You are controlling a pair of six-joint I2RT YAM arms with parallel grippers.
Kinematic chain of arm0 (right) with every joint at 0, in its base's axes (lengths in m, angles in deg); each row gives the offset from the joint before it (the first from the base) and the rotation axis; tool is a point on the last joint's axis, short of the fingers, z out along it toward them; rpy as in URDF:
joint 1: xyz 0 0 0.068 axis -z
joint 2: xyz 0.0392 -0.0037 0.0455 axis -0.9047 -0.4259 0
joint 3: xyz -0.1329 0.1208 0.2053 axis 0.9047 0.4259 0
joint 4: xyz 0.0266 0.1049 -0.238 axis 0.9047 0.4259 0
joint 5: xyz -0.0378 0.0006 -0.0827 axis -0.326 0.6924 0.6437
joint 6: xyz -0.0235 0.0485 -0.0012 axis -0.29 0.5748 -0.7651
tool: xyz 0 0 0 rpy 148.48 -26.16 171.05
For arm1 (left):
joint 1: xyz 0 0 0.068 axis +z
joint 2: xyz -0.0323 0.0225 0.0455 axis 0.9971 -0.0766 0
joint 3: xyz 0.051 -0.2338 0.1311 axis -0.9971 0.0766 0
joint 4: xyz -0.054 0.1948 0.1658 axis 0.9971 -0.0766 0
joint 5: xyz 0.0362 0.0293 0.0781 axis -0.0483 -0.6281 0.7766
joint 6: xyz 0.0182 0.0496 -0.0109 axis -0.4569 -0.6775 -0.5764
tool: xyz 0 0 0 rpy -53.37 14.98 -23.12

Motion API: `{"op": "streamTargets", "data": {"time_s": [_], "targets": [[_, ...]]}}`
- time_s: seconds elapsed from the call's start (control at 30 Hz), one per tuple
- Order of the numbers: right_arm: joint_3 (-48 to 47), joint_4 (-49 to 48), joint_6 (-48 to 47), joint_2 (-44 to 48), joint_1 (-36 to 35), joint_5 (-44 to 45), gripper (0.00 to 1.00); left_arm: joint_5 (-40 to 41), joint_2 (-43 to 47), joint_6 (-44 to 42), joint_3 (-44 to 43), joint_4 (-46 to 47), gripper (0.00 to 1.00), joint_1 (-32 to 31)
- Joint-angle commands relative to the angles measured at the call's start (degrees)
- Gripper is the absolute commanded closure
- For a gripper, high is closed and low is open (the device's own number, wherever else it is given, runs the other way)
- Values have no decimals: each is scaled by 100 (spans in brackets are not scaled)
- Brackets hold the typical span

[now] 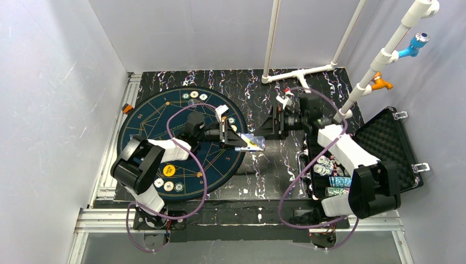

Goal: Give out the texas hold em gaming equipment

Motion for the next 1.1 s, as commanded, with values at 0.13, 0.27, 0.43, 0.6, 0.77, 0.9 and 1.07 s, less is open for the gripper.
{"op": "streamTargets", "data": {"time_s": [0.13, 0.27, 0.43, 0.6, 0.77, 0.9, 1.07], "targets": [[-3108, 3837, -5680, -445, -225, 1290, 2, -656, 634, -777, -16, -1235, 100, 148], [-3132, 4025, -6759, -112, -855, 1841, 2, -766, 737, -839, 63, -1323, 100, 143], [-2631, 3873, -7201, 15, -1805, 2674, 2, -733, 816, -874, 37, -1393, 100, 143], [-2127, 3398, -7260, 57, -3122, 3872, 2, -748, 798, -831, 15, -1413, 100, 143], [-1945, 3132, -7350, 10, -3350, 4268, 2, -806, 815, -842, 23, -1413, 100, 135], [-1909, 2999, -7452, -56, -3461, 4639, 2, -843, 801, -828, 21, -1416, 100, 135], [-2160, 3094, -7660, -91, -3464, 4806, 2, -901, 790, -814, 49, -1416, 100, 119]]}}
